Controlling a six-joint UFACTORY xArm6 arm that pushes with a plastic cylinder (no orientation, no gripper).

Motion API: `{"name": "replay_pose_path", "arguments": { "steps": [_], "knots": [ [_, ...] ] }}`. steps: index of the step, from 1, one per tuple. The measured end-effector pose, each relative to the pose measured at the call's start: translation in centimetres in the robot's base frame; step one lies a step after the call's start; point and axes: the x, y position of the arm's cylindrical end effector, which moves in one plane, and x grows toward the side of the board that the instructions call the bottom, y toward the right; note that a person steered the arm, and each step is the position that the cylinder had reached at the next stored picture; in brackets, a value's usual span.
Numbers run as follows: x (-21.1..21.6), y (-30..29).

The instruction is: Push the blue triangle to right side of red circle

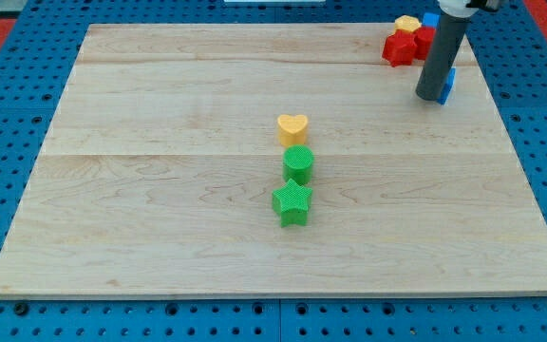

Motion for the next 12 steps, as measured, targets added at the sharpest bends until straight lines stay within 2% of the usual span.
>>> {"name": "replay_pose_path", "arguments": {
  "steps": [2,3,4,6,8,10,12],
  "knots": [
    [3.4,2.8],
    [2.3,4.6],
    [0.5,3.7],
    [0.0,0.2],
    [-2.7,2.1],
    [-0.8,3.2],
    [-4.7,3.7]
  ]
}}
